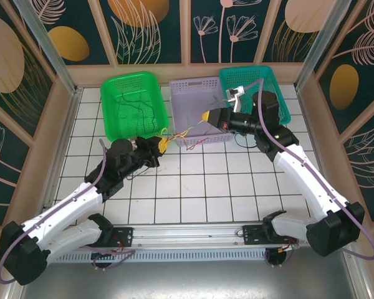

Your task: Untangle the cables

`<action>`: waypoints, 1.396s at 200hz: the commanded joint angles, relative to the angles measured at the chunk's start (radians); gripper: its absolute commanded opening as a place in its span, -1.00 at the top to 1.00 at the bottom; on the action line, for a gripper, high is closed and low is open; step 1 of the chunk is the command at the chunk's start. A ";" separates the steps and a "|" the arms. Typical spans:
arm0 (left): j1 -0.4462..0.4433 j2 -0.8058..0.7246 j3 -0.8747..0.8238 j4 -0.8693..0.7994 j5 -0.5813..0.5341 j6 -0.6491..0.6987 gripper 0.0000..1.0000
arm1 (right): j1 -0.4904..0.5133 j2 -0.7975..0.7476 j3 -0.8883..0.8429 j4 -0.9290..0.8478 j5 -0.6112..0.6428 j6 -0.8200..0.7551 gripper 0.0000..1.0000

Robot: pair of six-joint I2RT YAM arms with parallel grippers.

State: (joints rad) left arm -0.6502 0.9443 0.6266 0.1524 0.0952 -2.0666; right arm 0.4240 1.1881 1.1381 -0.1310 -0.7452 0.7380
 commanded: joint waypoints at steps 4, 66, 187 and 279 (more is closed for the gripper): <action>0.032 -0.010 -0.048 -0.421 -0.224 0.079 0.90 | -0.063 -0.090 0.086 0.174 0.113 -0.003 1.00; 0.032 0.018 0.005 -0.415 -0.239 0.244 0.30 | 0.042 -0.081 0.024 0.168 0.244 0.061 1.00; -0.016 0.151 0.293 -0.147 0.135 0.999 -0.24 | 0.255 0.096 0.172 -0.184 0.848 0.674 1.00; -0.023 0.274 0.341 -0.279 0.178 1.197 -0.42 | 0.266 0.209 0.317 -0.299 0.774 0.773 1.00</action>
State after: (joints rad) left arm -0.6682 1.1866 0.9184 -0.0357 0.2695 -0.9821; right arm 0.6777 1.3914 1.4174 -0.4149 0.0555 1.4807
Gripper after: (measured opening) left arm 0.710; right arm 0.051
